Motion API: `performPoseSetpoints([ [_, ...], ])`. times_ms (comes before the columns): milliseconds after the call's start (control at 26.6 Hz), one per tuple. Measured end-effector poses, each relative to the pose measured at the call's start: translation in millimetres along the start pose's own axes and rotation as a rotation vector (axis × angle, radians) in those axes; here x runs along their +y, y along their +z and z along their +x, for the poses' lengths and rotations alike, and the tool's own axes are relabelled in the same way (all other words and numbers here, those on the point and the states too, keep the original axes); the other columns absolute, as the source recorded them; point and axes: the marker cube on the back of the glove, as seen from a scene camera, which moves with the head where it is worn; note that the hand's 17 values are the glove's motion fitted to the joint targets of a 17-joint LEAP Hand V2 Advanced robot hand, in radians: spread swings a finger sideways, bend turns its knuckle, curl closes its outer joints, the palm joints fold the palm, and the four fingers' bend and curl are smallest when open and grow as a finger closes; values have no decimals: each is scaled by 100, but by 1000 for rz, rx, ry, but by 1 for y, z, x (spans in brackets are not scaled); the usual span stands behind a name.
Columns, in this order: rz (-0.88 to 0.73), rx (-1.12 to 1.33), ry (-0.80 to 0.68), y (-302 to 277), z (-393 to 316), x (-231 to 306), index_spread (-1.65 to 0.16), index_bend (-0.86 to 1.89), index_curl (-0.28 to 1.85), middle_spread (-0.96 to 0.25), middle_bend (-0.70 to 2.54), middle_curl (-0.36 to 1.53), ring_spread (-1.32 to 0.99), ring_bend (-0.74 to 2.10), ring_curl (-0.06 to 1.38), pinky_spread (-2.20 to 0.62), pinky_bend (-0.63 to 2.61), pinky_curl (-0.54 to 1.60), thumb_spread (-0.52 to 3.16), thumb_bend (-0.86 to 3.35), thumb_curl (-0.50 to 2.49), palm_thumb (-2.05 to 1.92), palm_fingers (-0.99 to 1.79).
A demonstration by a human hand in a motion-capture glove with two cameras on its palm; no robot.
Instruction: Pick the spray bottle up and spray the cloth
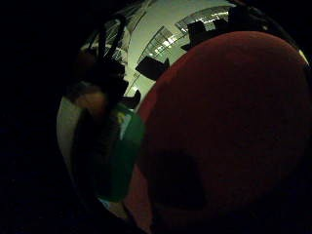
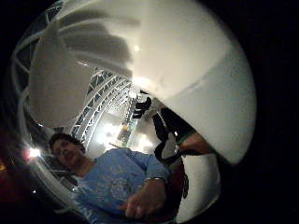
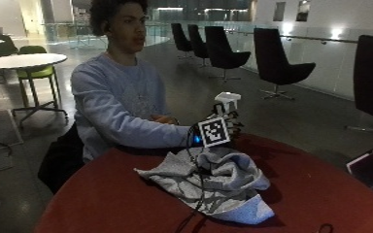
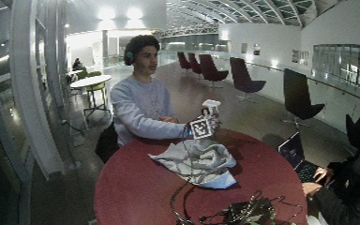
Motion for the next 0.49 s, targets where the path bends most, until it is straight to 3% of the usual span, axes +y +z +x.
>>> performPoseSetpoints([
  [338, -147, 2, 22, 0, 8, 26, -28, 12, 23, -5, 56, 53, -3, 53, 39, 11, 9, 27, 98, -3, 48, 70, 87],
  [375, -128, -19, 33, 0, 4, 26, -28, 17, 25, -4, 38, 48, -4, 55, 40, 11, 14, 28, 98, -3, 47, 70, 74],
  [488, -64, -22, 58, -6, -2, 30, -30, 15, 26, -4, 33, 47, -2, 48, 39, 10, 17, 29, 97, -3, 46, 71, 53],
])
